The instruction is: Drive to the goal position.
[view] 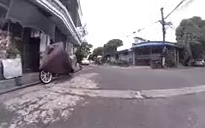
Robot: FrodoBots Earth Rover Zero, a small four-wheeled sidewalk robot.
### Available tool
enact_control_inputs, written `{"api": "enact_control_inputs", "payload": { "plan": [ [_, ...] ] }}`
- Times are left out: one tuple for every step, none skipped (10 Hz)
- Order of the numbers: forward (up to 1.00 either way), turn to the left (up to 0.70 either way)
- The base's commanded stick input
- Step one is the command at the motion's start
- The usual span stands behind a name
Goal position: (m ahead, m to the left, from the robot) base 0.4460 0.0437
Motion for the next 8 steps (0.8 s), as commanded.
{"api": "enact_control_inputs", "payload": {
  "plan": [
    [0.70, -0.18],
    [0.70, -0.18],
    [0.70, -0.18],
    [0.70, -0.18],
    [0.70, -0.18],
    [0.70, -0.18],
    [0.70, -0.18],
    [0.70, -0.18]
  ]
}}
